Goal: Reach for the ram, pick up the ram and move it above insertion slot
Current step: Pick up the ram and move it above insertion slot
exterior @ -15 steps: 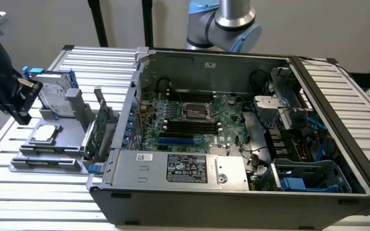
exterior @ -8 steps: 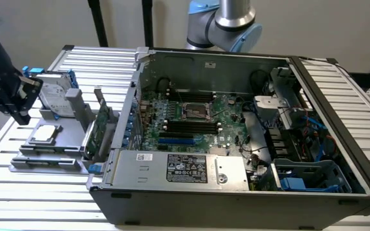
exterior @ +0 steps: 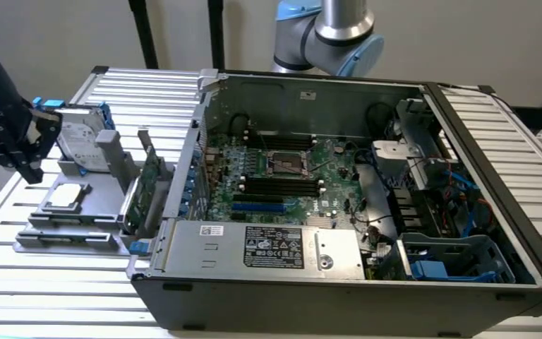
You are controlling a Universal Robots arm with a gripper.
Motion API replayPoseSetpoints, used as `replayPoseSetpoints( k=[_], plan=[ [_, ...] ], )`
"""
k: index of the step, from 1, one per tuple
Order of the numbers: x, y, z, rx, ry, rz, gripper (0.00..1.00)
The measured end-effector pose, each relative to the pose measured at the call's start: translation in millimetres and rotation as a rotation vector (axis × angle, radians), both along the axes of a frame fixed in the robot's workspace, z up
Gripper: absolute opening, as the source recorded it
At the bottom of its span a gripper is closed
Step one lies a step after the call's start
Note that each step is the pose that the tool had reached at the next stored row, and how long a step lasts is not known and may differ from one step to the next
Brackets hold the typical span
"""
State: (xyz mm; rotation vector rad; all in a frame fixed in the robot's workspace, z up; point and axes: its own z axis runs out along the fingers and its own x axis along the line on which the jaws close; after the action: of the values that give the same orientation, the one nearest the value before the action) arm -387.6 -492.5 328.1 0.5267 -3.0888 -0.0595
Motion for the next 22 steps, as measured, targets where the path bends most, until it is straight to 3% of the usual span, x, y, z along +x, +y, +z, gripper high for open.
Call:
replayPoseSetpoints(
  k=[22],
  plan=[
    [0.0,0.0,-0.6,0.0003,0.0000,0.401,0.11]
  ],
)
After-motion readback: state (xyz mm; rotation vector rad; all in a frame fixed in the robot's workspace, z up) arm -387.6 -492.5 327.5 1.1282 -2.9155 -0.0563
